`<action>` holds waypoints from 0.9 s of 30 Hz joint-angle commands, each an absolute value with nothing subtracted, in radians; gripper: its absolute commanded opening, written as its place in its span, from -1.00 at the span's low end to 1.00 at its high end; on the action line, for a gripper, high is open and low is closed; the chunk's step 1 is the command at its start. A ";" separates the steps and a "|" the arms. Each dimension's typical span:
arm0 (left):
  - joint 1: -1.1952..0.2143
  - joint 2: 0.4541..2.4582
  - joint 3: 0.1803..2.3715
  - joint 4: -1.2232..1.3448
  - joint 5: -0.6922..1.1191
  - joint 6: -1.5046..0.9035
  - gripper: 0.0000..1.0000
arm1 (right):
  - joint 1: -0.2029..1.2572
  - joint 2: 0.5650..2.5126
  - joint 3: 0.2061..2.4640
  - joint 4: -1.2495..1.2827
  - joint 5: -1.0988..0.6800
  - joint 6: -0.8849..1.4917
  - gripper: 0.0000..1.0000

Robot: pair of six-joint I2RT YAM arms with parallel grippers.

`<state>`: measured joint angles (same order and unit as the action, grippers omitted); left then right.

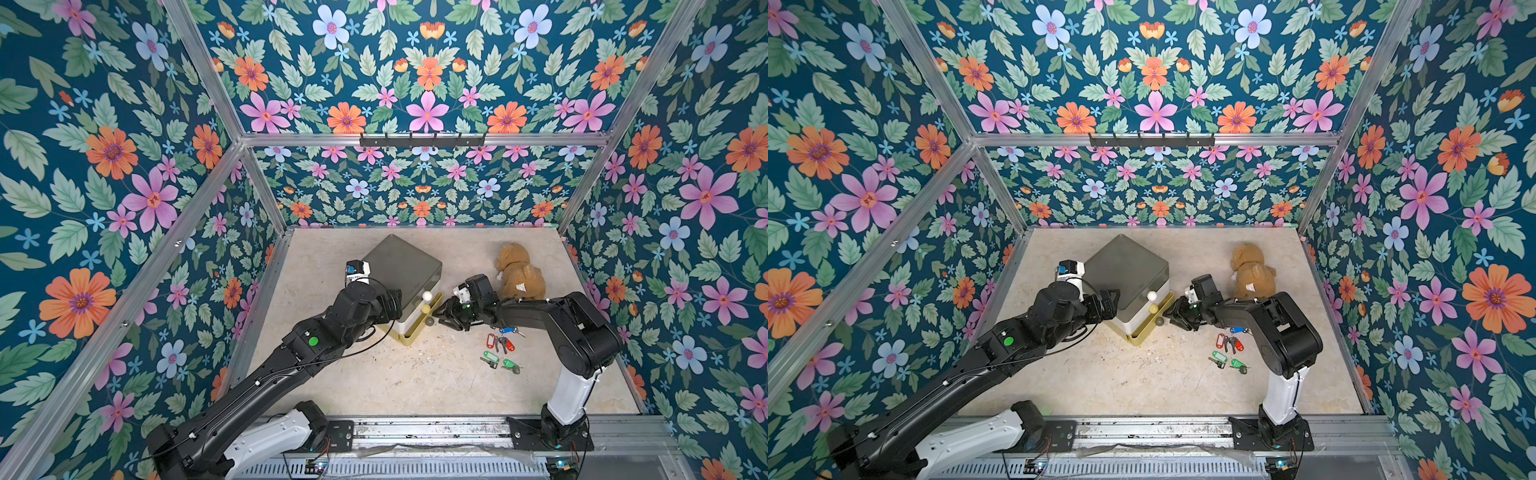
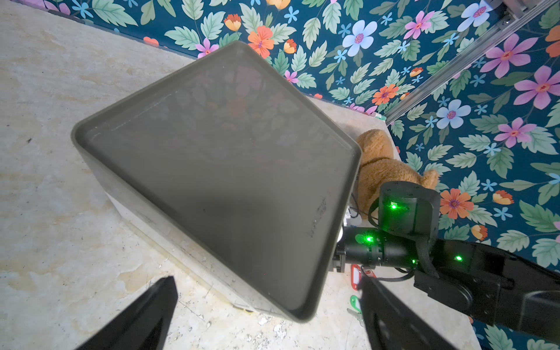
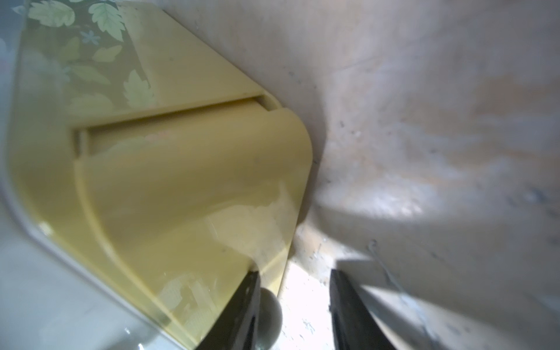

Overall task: Take the keys out of the drawer
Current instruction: Close the drawer in the storage box.

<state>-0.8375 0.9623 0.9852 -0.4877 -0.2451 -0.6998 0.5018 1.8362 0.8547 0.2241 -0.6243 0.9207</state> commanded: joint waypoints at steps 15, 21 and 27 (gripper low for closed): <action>-0.836 0.884 0.945 -0.489 -0.283 -0.711 0.99 | 0.506 1.876 0.888 0.365 -0.658 0.983 -0.15; -0.836 0.875 0.932 -0.497 -0.292 -0.710 0.99 | 0.506 1.885 0.904 0.351 -0.654 0.983 -0.15; -0.836 0.862 0.919 -0.504 -0.314 -0.713 0.99 | 0.506 1.865 0.901 0.274 -0.612 0.947 -0.14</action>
